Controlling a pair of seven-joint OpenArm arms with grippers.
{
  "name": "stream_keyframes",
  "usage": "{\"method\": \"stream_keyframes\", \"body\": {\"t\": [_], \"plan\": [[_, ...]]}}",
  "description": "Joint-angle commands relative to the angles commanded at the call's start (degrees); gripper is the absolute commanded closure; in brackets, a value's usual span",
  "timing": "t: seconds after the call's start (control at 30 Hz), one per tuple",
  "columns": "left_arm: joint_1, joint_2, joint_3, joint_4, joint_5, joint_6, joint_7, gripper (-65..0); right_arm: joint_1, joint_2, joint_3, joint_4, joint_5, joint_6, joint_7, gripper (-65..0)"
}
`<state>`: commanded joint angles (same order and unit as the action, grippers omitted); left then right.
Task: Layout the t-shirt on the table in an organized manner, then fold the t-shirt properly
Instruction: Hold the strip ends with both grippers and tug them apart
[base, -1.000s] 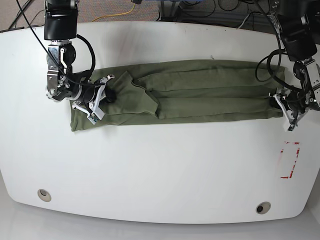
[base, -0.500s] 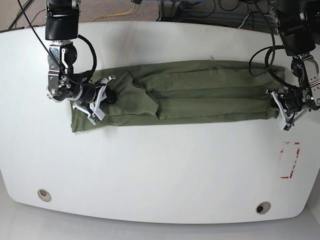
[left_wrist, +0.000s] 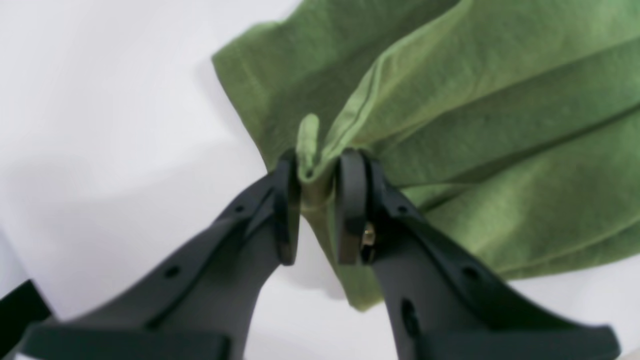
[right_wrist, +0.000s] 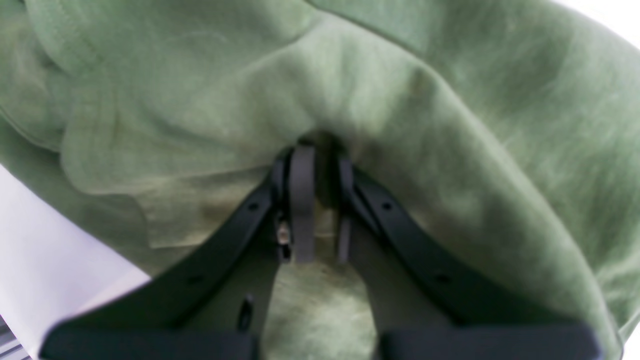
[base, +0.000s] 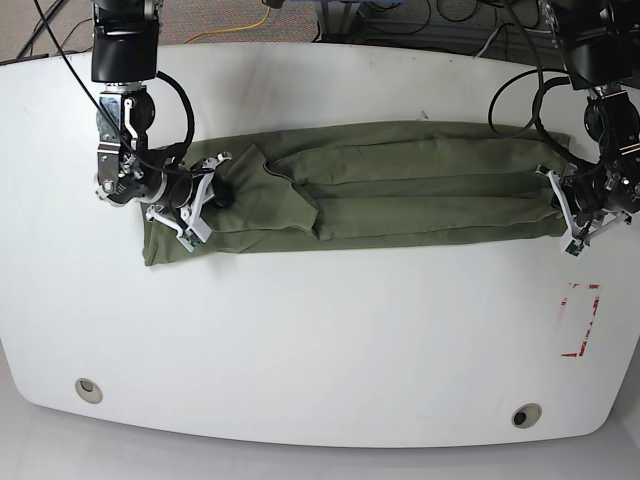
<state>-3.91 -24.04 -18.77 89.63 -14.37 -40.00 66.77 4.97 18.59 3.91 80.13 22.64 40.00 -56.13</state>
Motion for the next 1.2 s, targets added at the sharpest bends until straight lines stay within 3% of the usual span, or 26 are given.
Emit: {"method": "stream_keyframes", "body": {"t": [0.27, 0.63, 0.93, 1.0, 1.13, 1.2], "plan": [[0.26, -0.18, -1.05, 0.97, 0.00, 0.00, 0.53, -10.1, 0.00, 0.00, -0.18, 0.00, 0.00, 0.00, 0.00, -5.7], [5.10, -3.60, -5.89, 1.05, 0.00, 0.00, 2.64, -10.1, 0.00, 0.00, -0.09, 0.00, 0.00, 0.00, 0.00, -5.7], [6.77, -3.78, -7.82, 1.05, -0.09, 0.00, 2.64, -11.3, 0.00, -0.09, -0.35, 0.00, 0.00, 0.00, 0.00, -5.7], [6.51, -3.69, -8.18, 0.97, -0.09, 0.00, 2.64, -16.1, 0.00, -0.09, -0.35, 0.00, 0.00, 0.00, 0.00, -5.7], [6.15, -3.08, -10.81, 0.70, -0.09, 0.00, 2.64, -38.5, 0.00, -0.09, -0.35, 0.00, 0.00, 0.00, 0.00, -5.7], [4.75, -1.49, -12.22, 0.53, -0.53, 0.00, 2.64, -42.2, 0.00, -0.09, -0.35, 0.00, 0.00, 0.00, 0.00, -5.7]]}}
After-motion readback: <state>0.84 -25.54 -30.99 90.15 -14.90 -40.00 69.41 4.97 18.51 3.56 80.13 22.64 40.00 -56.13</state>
